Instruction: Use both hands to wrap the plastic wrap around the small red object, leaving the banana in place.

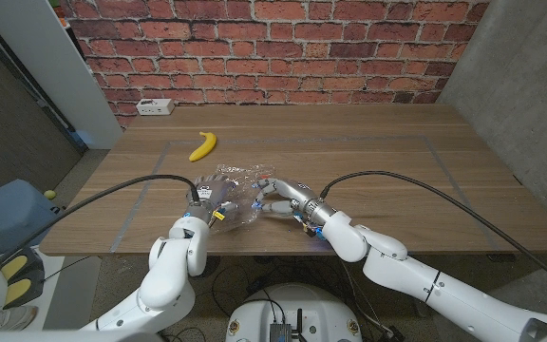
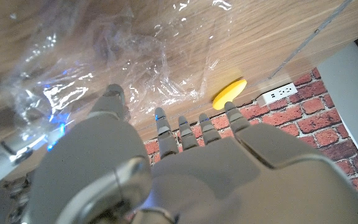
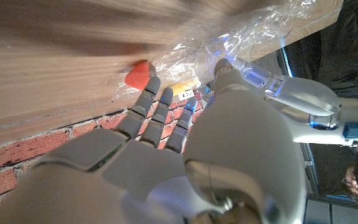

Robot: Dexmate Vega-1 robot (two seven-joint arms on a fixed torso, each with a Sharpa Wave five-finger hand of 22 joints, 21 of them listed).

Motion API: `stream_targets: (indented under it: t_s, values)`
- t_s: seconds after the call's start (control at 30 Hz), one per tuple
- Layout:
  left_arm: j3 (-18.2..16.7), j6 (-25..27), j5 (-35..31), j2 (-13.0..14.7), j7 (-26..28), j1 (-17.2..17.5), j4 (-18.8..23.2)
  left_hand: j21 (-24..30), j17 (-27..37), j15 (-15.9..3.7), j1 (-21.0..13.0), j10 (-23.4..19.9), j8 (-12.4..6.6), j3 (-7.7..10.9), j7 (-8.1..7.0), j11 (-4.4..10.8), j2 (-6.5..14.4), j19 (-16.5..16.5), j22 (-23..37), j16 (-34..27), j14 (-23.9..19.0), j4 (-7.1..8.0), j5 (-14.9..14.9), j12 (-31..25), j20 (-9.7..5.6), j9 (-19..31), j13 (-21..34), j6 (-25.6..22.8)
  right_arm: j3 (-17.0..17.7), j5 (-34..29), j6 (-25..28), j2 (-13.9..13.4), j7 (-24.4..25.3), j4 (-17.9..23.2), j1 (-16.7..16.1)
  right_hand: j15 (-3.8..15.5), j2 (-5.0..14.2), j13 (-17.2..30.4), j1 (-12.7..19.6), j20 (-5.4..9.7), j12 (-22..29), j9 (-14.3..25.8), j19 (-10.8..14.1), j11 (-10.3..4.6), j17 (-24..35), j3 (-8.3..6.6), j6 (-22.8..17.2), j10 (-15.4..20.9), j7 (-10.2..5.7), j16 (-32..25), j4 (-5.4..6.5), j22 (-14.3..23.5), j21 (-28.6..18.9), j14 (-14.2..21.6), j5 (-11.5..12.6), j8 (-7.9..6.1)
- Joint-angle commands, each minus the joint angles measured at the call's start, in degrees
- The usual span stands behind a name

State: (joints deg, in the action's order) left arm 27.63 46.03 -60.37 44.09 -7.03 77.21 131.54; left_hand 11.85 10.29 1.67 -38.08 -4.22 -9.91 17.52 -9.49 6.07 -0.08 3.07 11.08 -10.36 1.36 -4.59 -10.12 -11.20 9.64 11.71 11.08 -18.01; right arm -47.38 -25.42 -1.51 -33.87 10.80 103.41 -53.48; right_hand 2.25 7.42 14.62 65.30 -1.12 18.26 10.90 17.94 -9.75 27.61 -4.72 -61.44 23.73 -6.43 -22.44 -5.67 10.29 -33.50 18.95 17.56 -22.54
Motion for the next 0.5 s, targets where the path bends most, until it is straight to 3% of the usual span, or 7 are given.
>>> stream_targets:
  t_s: [0.03,0.17,0.27,0.4,0.5]
  values:
    - [-9.64,-9.66,25.07,3.51,10.63,7.08,4.94,-0.39,0.26,0.90,3.37,1.76,-0.41,-2.14,0.37,-0.29,-1.79,2.04,0.40,0.22,2.06,0.98,-0.44,0.15,0.59,-0.10,0.17,1.24,0.82,1.61,-0.78,3.21,1.94,-2.70,0.90,7.20,0.20,-0.08,1.21,-0.85,0.57,0.01,0.37,0.77,-0.30,-0.62,-1.59,0.88,1.91,0.46,-0.71,0.24,-0.24,0.73,-0.31,-0.02]
    - [-6.56,-4.59,23.45,6.19,8.75,5.45,6.93,-0.72,0.23,2.35,4.54,5.14,-0.13,-3.24,1.04,-1.00,-2.78,4.46,0.49,0.38,4.78,0.99,-1.13,0.62,1.51,-0.30,0.17,4.34,1.32,2.30,0.00,4.46,3.24,-2.82,1.00,6.65,0.29,-0.18,1.74,-1.52,0.64,-0.10,-0.03,1.28,-0.66,-1.14,-2.42,1.68,3.46,0.84,-1.25,0.21,-0.01,0.98,-0.81,0.19]
    - [-1.47,1.71,18.50,7.66,6.74,2.69,8.14,-0.73,0.20,3.18,3.66,6.06,-0.16,-2.98,1.54,-1.60,-2.53,5.11,0.49,0.39,5.72,0.42,-1.43,0.59,1.91,-0.30,0.17,5.64,1.46,2.67,-0.10,4.88,3.91,-2.86,1.12,6.35,0.30,-0.23,2.10,-1.83,0.65,-0.14,-0.25,1.65,-0.85,-1.47,-2.56,1.99,4.12,1.08,-1.60,0.20,0.11,1.03,-1.12,0.40]
    - [6.62,10.07,9.15,8.47,2.66,-1.85,8.46,-0.49,0.18,4.39,1.31,6.79,-0.92,-1.99,2.61,-2.53,-1.47,5.38,0.44,0.12,6.35,-0.86,-1.79,0.30,2.37,-0.22,0.17,5.88,1.58,2.81,0.33,5.39,4.82,-2.74,1.12,6.19,0.31,-0.25,2.27,-2.08,0.77,-0.17,-0.39,1.89,-1.03,-1.77,-2.98,2.56,4.68,1.24,-1.84,0.19,0.21,1.27,-1.51,0.52]
    - [11.24,14.34,2.48,7.90,0.41,-4.39,7.21,0.17,0.10,4.96,-3.13,5.03,-2.58,0.05,3.77,-2.94,0.73,4.60,0.36,-0.56,5.44,-3.17,-1.82,-0.86,2.33,0.07,0.14,3.00,1.80,2.94,0.20,5.93,6.21,-3.13,1.07,6.12,0.32,-0.21,2.36,-2.18,0.97,-0.18,-0.45,2.10,-1.14,-1.96,-3.13,3.11,4.92,1.37,-1.98,0.19,0.26,1.39,-1.76,0.64]
